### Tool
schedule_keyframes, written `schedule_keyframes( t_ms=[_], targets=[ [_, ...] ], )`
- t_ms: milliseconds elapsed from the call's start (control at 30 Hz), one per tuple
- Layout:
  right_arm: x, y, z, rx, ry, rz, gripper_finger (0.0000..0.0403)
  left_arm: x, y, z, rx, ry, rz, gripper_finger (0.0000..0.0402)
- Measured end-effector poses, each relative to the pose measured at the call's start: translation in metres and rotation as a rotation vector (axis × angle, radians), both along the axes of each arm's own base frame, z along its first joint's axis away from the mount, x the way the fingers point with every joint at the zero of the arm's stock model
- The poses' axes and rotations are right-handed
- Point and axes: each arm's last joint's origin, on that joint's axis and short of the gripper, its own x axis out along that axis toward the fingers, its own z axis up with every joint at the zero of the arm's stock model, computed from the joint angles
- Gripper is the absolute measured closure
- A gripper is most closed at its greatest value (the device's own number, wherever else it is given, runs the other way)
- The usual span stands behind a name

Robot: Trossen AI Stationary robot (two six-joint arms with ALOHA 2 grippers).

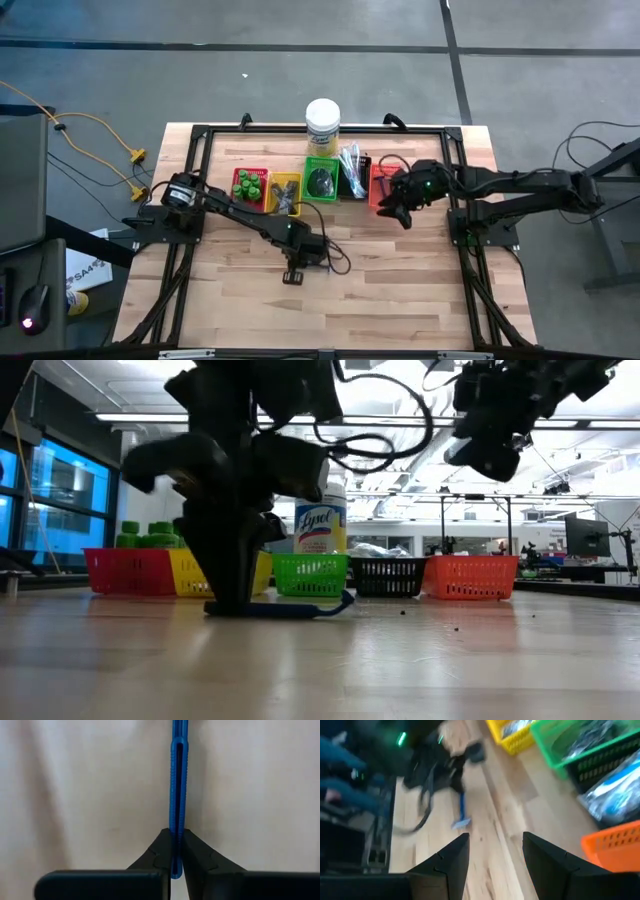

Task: Pick & Place Travel size toiletries
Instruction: Put the blue razor into the orange bin

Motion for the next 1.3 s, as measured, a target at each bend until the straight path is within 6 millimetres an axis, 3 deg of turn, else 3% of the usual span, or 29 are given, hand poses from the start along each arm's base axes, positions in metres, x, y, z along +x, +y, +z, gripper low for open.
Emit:
schedule_keyframes(
  t_ms=[233, 567, 900, 1300],
  targets=[
    [-0.003, 0.019, -0.007, -0.097, 0.087, 0.021, 0.0229, 0.003, 0.023, 0.014, 0.03, -0.058, 0.066, 0.0389],
    [0.01, 0.049, -0.02, -0.228, 0.126, 0.021, 0.0229, 0.012, 0.041, 0.037, -0.013, -0.212, 0.119, 0.0389],
    [0.024, 0.077, -0.037, -0.165, 0.149, -0.011, 0.0229, 0.03, 0.059, 0.072, -0.023, -0.359, 0.158, 0.0389],
    [0.026, 0.093, -0.035, -0.253, 0.057, -0.109, 0.0229, 0.042, 0.061, 0.103, 0.0, -0.472, 0.094, 0.0389]
  ],
)
